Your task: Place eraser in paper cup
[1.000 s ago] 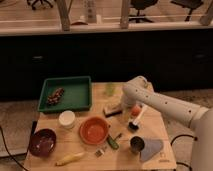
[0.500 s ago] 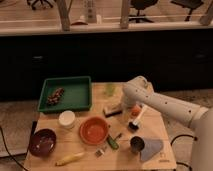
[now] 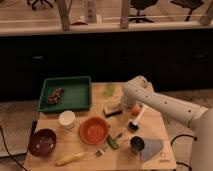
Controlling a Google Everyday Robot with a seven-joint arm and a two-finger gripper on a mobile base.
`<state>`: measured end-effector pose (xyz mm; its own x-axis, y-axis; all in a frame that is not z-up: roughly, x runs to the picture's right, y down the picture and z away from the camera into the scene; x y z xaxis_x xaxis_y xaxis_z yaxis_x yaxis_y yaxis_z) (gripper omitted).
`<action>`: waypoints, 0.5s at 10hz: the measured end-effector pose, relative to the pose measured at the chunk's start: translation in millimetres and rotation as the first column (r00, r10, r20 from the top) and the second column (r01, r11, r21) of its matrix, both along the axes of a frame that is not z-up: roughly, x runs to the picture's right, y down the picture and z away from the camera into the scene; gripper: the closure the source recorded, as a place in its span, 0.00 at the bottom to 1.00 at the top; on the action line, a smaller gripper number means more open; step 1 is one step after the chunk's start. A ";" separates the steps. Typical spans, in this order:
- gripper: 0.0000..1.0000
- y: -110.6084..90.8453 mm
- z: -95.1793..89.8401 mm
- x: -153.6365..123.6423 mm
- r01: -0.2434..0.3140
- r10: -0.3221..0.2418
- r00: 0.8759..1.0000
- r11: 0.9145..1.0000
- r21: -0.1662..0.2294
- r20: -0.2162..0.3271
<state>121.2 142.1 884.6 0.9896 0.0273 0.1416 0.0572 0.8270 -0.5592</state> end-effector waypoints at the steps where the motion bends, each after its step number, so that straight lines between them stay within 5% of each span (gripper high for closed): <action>1: 0.20 -1.8 1.0 -5.2 0.032 -0.032 0.999 0.999 0.006 0.029; 5: 0.20 -1.5 5.3 -25.3 0.127 -0.127 0.985 0.992 0.009 0.114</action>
<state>95.9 140.6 889.9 0.9622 -0.0980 0.2542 0.2256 0.8096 -0.5419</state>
